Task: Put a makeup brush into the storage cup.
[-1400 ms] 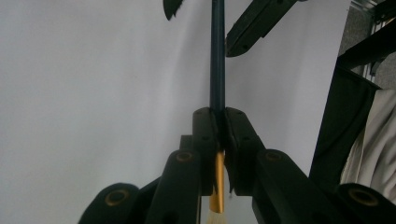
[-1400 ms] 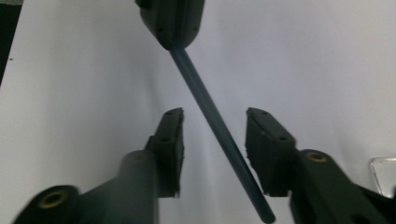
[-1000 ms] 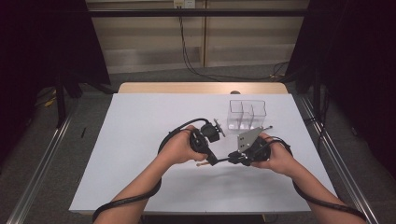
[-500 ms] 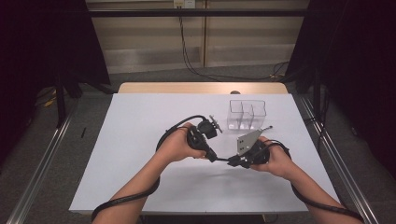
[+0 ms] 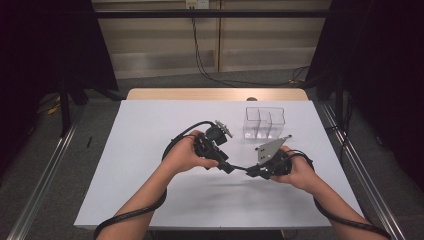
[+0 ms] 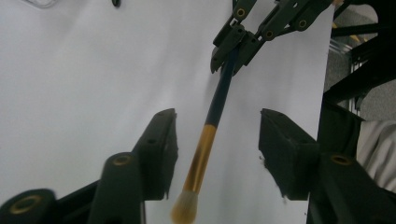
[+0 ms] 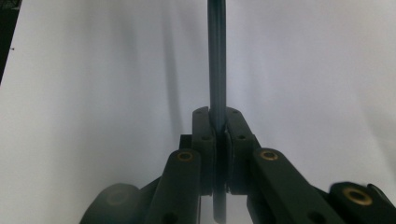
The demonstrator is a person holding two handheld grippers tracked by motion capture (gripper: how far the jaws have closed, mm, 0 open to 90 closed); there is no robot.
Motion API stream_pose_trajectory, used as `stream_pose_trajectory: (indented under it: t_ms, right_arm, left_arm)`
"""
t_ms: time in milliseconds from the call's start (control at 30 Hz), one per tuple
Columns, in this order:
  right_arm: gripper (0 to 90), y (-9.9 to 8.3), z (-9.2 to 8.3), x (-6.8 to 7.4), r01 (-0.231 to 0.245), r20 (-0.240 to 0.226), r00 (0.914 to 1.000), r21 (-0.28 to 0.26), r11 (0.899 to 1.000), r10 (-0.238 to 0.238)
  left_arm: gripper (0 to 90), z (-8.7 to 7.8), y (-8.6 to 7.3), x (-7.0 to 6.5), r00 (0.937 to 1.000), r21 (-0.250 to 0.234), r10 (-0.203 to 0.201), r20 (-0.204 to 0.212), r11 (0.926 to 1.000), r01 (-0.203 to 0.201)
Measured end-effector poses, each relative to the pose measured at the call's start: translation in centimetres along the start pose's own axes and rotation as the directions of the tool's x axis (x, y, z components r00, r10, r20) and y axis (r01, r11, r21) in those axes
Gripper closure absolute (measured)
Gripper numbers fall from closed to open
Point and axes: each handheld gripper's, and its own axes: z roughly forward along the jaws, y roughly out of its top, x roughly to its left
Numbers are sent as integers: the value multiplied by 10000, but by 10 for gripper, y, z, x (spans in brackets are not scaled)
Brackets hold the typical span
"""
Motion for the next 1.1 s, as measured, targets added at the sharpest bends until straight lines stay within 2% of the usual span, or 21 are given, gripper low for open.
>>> stream_pose_trajectory:
  t_ms: [133,167,200,233,300,433,567,767,833,967,1000,1067,1100]
  right_arm:
    - [853,-3,-2,0,-244,76,9997,-206,9995,245]
    - [853,-3,-2,-1,-229,107,9997,-209,9995,231]
    - [853,-4,-2,-1,-261,118,9996,-246,9994,264]
    - [853,-4,-2,0,-327,110,9994,-278,9991,330]
    - [853,-5,-2,-1,-352,113,9993,-398,9986,357]
    - [853,-8,-2,0,-516,154,9985,-558,9971,525]
    - [853,-11,-2,0,-649,188,9976,-723,9953,664]
    - [853,-14,-3,1,-970,157,9949,-1130,9888,994]
    - [853,-14,-2,1,-1070,140,9939,-1274,9861,1096]
    - [852,-15,-3,2,-1223,184,9918,-1556,9802,1267]
    - [852,-15,-3,2,-1304,144,9908,-1659,9775,1346]
    - [852,-15,-3,3,-1403,170,9891,-1846,9727,1459]
    - [852,-15,-3,3,-1444,171,9884,-1952,9701,1506]
  left_arm:
    - [274,-1,-4,4,9999,-429,-85,-59,9990,82]
    - [255,-1,-5,3,9996,-631,-246,-129,9977,237]
    - [220,-1,-6,4,9997,-702,-134,-212,9975,119]
    - [183,0,-7,3,9994,-951,-280,-205,9951,260]
    - [140,0,-9,3,9993,-1218,-117,-363,9925,72]
    - [97,-4,-13,5,9988,-1793,-87,-490,9838,-2]
    - [73,-9,-17,5,9978,-2641,-125,-653,9645,-52]
    - [57,-16,-23,4,9972,-3905,-39,-750,9202,-257]
    - [56,-16,-25,4,9977,-4113,-151,-655,9114,-132]
    - [54,-17,-30,5,9970,-4456,-223,-745,8951,-133]
    - [54,-17,-31,5,9972,-4614,-271,-704,8871,-85]
    - [54,-17,-34,5,9966,-4792,-272,-781,8776,-136]
    - [54,-17,-35,6,9965,-4940,-289,-784,8694,-137]
